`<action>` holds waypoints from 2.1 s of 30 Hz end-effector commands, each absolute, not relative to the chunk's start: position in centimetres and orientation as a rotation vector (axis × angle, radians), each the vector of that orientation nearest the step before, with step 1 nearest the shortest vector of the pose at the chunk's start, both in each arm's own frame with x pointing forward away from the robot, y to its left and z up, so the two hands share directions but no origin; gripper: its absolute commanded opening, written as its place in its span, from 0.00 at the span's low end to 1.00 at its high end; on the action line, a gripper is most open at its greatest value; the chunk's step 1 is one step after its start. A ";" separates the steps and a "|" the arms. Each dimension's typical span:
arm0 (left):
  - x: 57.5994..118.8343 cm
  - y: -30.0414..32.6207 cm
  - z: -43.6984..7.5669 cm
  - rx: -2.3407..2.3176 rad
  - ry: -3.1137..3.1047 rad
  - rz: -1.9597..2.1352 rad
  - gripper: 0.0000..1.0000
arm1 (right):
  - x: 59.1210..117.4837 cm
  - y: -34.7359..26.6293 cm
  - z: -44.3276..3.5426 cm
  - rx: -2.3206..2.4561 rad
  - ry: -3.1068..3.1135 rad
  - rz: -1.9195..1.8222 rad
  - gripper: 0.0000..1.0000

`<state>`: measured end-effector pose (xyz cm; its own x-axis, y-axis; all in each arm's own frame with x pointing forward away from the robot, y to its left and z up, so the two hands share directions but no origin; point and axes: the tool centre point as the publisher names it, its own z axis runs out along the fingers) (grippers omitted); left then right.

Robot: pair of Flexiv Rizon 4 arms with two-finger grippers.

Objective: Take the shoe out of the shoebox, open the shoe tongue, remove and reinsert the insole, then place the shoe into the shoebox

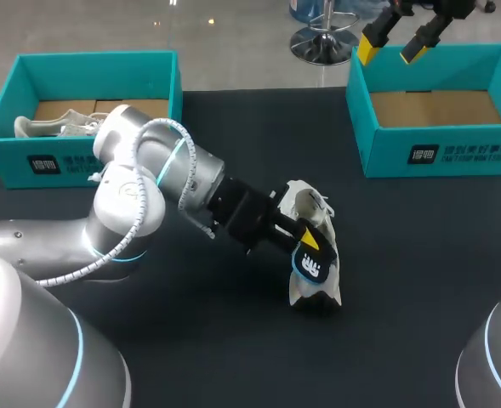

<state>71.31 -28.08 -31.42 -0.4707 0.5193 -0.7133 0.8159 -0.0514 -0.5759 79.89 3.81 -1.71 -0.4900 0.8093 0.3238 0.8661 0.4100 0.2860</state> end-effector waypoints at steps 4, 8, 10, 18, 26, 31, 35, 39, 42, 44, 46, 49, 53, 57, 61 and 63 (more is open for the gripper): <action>71.9 -27.6 -32.5 1.405 1.932 -1.505 0.00 | 80.0 3.9 -1.7 -1.509 -2.522 -0.632 1.00; 72.2 -27.6 -32.8 1.441 1.875 -1.492 0.00 | 80.0 3.9 -1.7 -1.509 -2.522 -0.632 1.00; 72.4 -27.6 -32.9 1.463 1.862 -1.464 0.00 | 80.0 3.9 -1.7 -1.509 -2.522 -0.632 1.00; 73.6 -27.5 -33.2 1.450 1.828 -1.398 0.00 | 80.0 3.9 -1.7 -1.509 -2.522 -0.632 1.00; 74.0 -27.5 -33.7 1.434 1.836 -1.373 0.00 | 80.0 3.9 -1.7 -1.509 -2.522 -0.632 1.00; 73.2 -27.6 -33.4 1.445 1.835 -1.400 0.78 | 80.0 3.9 -1.7 -1.509 -2.522 -0.632 1.00; 72.6 -27.5 -32.6 1.444 1.821 -1.414 1.00 | 80.0 3.9 -1.7 -1.509 -2.522 -0.632 1.00; 72.0 -27.5 -31.9 1.454 1.801 -1.424 0.92 | 80.0 3.9 -1.7 -1.509 -2.522 -0.632 1.00; 71.7 -27.5 -31.5 1.463 1.790 -1.426 0.89 | 80.0 3.9 -1.7 -1.509 -2.522 -0.632 1.00; 71.7 -27.5 -31.3 1.464 1.786 -1.425 0.84 | 80.0 3.9 -1.7 -1.509 -2.522 -0.632 1.00; 71.8 -27.3 -31.1 1.463 1.784 -1.421 0.70 | 80.0 3.9 -1.7 -1.509 -2.522 -0.632 1.00; 72.0 -26.9 -31.0 1.461 1.788 -1.408 0.49 | 80.0 3.9 -1.7 -1.509 -2.522 -0.632 1.00; 72.4 -26.5 -31.0 1.444 1.804 -1.393 0.28 | 80.0 3.9 -1.7 -1.509 -2.522 -0.632 1.00; 72.6 -26.4 -31.1 1.438 1.807 -1.393 0.00 | 80.0 3.9 -1.7 -1.509 -2.522 -0.632 1.00; 72.5 -26.4 -31.5 1.446 1.814 -1.395 0.00 | 80.0 3.9 -1.7 -1.509 -2.522 -0.632 1.00; 72.6 -26.4 -31.7 1.447 1.820 -1.393 0.00 | 80.0 3.9 -1.7 -1.509 -2.522 -0.632 1.00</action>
<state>72.52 -26.31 -31.55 -0.3646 0.4654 -0.8065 0.8988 -0.0503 -0.4354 79.89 3.81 -1.71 -0.4900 0.8093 0.3238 0.8661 0.4100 0.2859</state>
